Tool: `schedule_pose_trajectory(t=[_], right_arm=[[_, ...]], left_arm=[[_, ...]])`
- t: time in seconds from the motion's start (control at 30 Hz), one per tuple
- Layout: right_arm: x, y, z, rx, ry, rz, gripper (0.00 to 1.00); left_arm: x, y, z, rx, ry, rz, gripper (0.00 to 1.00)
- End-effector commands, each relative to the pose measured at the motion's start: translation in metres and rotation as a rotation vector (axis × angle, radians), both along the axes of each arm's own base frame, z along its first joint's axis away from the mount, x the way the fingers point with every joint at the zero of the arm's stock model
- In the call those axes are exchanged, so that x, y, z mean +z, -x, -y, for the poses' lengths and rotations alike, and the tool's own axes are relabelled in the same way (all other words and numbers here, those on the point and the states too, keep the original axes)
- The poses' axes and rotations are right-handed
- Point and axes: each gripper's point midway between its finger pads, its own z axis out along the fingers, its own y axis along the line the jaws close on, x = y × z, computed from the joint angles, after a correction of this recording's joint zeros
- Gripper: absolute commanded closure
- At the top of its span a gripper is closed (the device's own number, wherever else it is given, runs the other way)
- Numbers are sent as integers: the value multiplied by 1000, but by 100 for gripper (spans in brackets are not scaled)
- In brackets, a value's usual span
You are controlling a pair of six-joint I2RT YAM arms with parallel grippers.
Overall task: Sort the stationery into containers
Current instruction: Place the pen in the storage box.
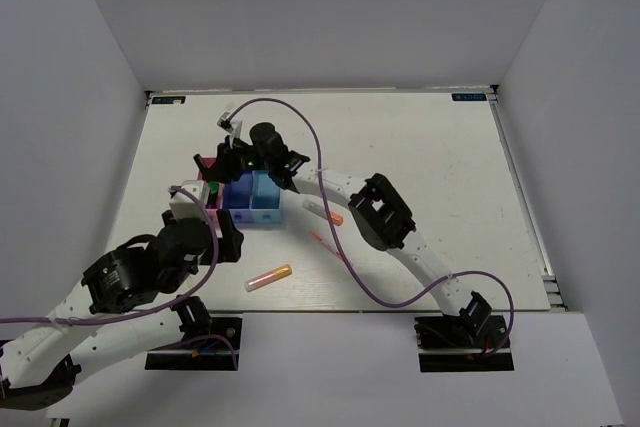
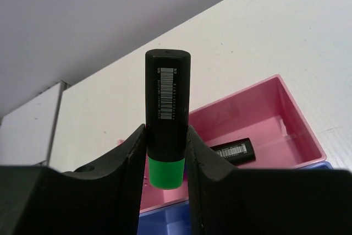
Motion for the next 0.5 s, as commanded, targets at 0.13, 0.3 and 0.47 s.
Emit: schedule_pose_trajectory(t=[0.13, 0.3, 0.47], right_arm=[[21, -5, -13, -3, -82, 182, 94], [26, -2, -14, 6, -79, 211, 56], [43, -3, -10, 8, -82, 253, 47]], left_arm=[[-7, -1, -1, 1, -20, 2, 11], [-9, 3, -6, 2, -5, 2, 11], [-13, 6, -10, 3, -10, -8, 11]])
